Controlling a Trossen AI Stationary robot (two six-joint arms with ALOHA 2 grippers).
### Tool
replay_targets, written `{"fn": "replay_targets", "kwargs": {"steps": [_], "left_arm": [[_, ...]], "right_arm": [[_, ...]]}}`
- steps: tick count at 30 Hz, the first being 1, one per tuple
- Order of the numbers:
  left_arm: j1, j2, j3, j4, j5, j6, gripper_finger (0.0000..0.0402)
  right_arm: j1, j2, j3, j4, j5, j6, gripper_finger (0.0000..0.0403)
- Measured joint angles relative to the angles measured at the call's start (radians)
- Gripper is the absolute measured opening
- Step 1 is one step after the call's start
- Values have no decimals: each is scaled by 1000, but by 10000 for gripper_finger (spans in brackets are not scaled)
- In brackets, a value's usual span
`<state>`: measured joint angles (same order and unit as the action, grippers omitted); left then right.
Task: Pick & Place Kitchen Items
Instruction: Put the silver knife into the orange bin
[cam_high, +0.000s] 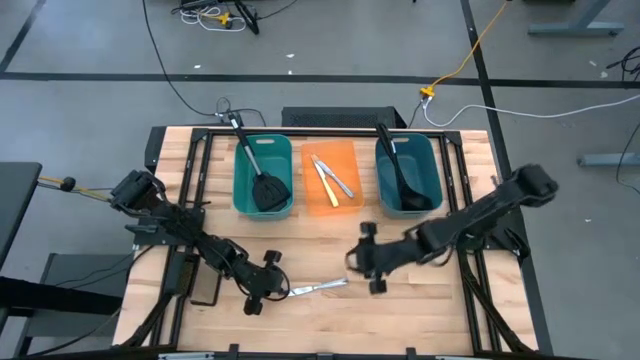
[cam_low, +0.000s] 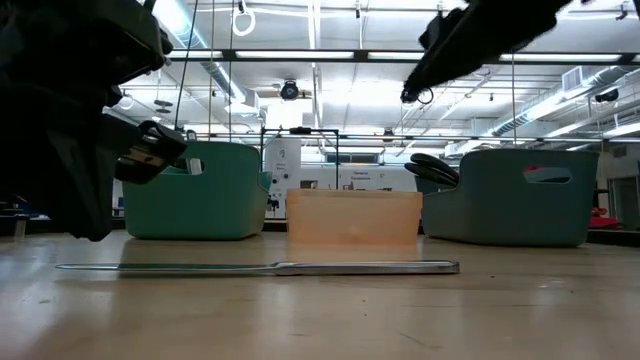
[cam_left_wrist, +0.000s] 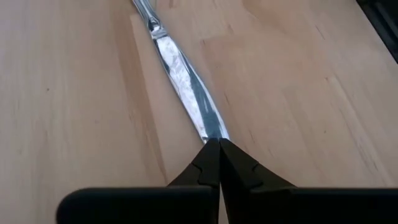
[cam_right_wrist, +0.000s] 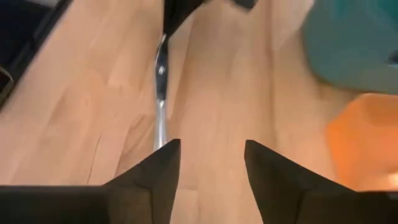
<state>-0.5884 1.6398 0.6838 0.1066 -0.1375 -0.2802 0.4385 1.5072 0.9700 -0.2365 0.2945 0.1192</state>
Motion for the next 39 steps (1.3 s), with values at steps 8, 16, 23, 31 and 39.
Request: {"fn": "replay_targets", "kwargs": {"steps": [8,16,23,31,39], "left_arm": [[1,0,0,18,0,7,12],[1,0,0,20,0,27,4],[1,0,0,21,-7,31,15],[1,0,0,21,-7,30,4],[1,0,0,24,-8,30,18]], "right_arm": [[7,181,46,62,-104,45,197],[8,259,46,127,-130,61,196],[23,338,46,169,-129,86,196],[37,353,46,170,-74,94,196],[37,402,46,163,-66,108,196]]}}
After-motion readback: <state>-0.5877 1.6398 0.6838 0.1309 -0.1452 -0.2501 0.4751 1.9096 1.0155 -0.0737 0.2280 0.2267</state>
